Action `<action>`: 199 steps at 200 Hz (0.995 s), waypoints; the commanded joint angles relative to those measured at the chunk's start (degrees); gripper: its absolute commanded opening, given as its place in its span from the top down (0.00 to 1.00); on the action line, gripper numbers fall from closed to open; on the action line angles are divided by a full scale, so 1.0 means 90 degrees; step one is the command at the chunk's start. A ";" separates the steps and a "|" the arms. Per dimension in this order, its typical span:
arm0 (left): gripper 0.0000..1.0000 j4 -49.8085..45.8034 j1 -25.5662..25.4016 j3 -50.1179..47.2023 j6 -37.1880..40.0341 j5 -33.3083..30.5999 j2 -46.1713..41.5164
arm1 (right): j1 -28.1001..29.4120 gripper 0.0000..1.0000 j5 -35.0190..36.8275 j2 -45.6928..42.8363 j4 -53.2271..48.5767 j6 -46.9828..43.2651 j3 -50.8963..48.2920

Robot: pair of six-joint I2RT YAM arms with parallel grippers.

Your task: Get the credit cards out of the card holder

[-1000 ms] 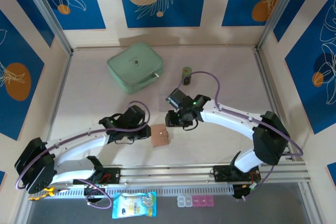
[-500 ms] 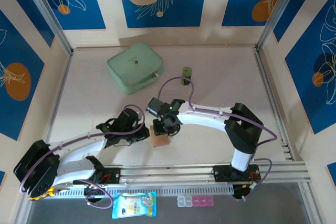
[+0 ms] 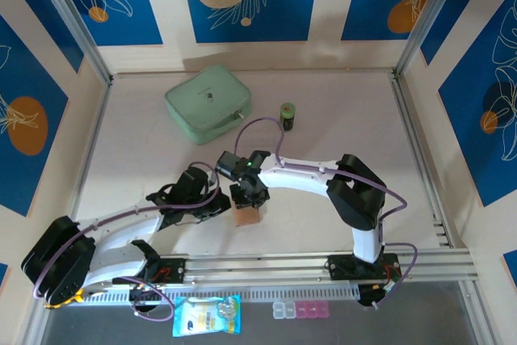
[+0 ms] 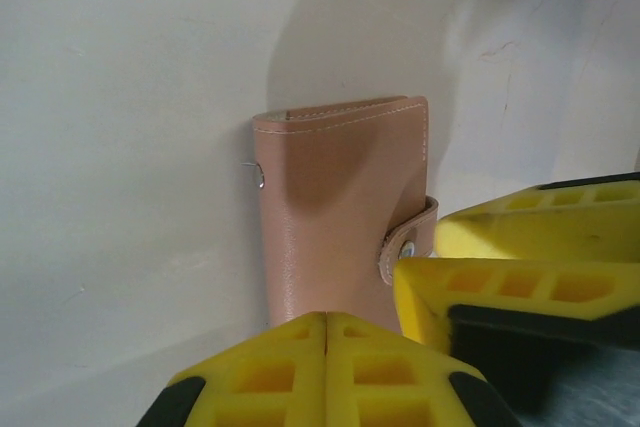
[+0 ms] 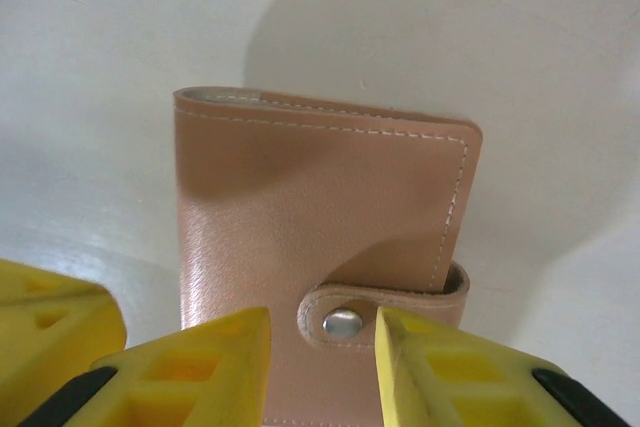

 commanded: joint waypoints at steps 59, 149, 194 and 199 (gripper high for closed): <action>1.00 0.0694 0.0068 -0.0039 -0.0130 0.0459 0.0655 | 0.0068 0.67 -0.0088 0.0466 -0.0208 -0.0097 0.0008; 1.00 0.1121 0.0038 -0.0073 -0.0200 0.0729 0.1234 | 0.0029 0.77 -0.0473 0.0385 0.0378 0.0025 -0.0309; 1.00 0.0809 0.0033 -0.0042 -0.0054 0.0641 0.1489 | -0.0152 0.83 -0.0588 -0.0014 0.0724 0.0119 -0.0777; 1.00 0.0783 0.0040 -0.0048 -0.0044 0.0632 0.1512 | -0.0184 0.83 -0.0624 -0.0074 0.0787 0.0130 -0.0845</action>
